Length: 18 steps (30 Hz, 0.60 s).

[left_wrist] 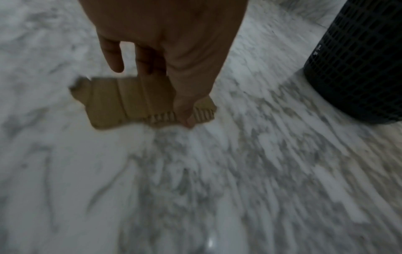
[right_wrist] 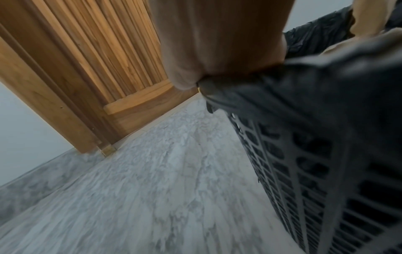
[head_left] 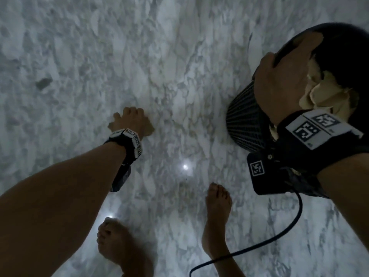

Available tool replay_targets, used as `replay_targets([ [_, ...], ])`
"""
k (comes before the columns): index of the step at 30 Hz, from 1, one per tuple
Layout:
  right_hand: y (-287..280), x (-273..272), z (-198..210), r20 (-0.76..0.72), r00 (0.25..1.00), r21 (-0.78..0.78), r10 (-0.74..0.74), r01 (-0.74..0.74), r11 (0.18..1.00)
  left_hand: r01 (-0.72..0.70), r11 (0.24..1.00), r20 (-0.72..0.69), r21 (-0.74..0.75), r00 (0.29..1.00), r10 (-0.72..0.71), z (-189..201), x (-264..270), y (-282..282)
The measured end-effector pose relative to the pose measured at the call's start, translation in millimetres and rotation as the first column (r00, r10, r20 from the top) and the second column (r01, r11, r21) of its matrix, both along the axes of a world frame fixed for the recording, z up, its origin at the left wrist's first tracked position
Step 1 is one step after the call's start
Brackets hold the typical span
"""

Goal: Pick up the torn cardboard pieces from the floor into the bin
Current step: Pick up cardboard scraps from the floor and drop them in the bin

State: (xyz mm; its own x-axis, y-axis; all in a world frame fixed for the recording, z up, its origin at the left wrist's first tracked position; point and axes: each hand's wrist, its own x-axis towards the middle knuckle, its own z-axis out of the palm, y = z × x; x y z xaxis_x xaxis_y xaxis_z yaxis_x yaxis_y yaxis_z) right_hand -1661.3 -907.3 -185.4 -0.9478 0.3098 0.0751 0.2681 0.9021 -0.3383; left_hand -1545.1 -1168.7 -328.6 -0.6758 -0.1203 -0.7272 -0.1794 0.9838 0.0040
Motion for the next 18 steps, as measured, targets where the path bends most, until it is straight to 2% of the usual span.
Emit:
replay_targets([
  [3, -2.2, 0.9, -2.9, -0.019, 1.0, -0.005, 0.002, -0.002, 1.0, 0.007, 0.999, 0.065, 0.038, 0.998, -0.009, 3.2, 12.6, 3.6],
  [5, -2.3, 3.0, 3.2, 0.017, 1.0, 0.063, -0.008, 0.007, 0.998, -0.018, 0.995, 0.062, 0.097, 0.998, 0.012, 17.7, 18.7, 13.0],
  [9, -3.3, 11.6, 36.9, 0.157, 0.987, 0.232, 0.028, -0.064, 0.971, -0.106, 0.964, -0.028, 0.244, 0.993, 0.117, 70.6, 13.8, 30.8],
  [12, -2.5, 14.0, 56.4, 0.213, 0.975, 0.175, 0.066, -0.104, 0.979, -0.068, 0.943, -0.139, 0.326, 0.983, 0.118, 116.8, 4.0, 42.6],
  [14, -1.3, 18.4, 65.3, 0.261, 0.962, 0.091, 0.083, -0.11, 0.99, -0.15, 0.902, -0.223, 0.405, 0.94, 0.257, 155.3, -7.2, 52.7],
  [16, 2.2, 24.2, 78.6, 0.287, 0.954, 0.016, 0.087, -0.096, 0.995, -0.234, 0.826, -0.286, 0.513, 0.86, 0.422, 194.8, -22.8, 65.0],
  [18, 7.3, 29.5, 94.2, 0.333, 0.94, -0.044, 0.08, -0.07, 0.997, -0.243, 0.761, -0.326, 0.601, 0.795, 0.512, 229.4, -40.8, 80.7],
])
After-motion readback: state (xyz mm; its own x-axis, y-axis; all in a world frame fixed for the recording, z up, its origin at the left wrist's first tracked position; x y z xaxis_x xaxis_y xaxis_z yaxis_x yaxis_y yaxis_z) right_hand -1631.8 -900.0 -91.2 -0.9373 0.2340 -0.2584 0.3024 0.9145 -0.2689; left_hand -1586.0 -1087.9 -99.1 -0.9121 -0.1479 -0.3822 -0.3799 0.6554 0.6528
